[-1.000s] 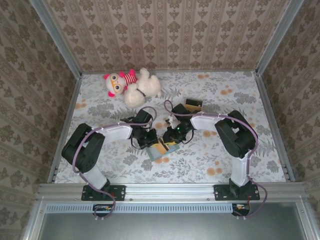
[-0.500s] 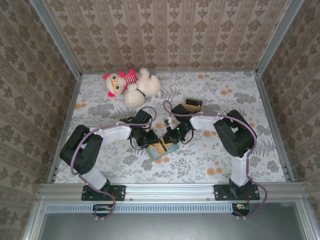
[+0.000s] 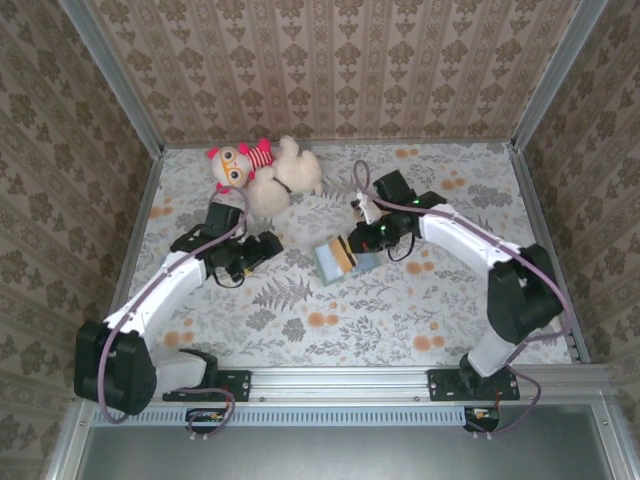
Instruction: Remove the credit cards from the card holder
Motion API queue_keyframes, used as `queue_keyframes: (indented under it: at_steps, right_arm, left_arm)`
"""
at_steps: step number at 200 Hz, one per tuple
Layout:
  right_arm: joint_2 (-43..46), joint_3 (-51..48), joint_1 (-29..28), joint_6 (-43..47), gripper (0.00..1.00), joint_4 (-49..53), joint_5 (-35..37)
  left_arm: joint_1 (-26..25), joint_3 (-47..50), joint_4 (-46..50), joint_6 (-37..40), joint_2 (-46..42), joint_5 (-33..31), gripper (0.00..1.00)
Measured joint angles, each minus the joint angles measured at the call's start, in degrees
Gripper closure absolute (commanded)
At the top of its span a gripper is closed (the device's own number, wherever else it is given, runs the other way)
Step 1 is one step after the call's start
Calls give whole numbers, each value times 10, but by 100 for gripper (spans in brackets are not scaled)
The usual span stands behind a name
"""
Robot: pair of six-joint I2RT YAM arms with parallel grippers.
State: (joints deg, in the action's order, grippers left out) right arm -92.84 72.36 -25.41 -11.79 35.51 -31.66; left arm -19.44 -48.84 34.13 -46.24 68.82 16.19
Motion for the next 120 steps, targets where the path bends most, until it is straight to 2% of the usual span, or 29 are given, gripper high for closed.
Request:
queue_keyframes:
  at_steps: [36, 63, 83, 120]
  right_arm:
    - [50, 41, 16, 32, 100, 8, 12]
    - [41, 43, 18, 18, 100, -2, -25]
    - [26, 17, 14, -13, 100, -32, -52]
    - [-21, -23, -17, -63, 100, -66, -52]
  left_arm:
    - [37, 3, 26, 11, -35, -4, 7]
    - [41, 23, 3, 13, -37, 34, 8]
    - [37, 50, -39, 6, -37, 70, 14]
    - [0, 72, -96, -13, -23, 104, 28]
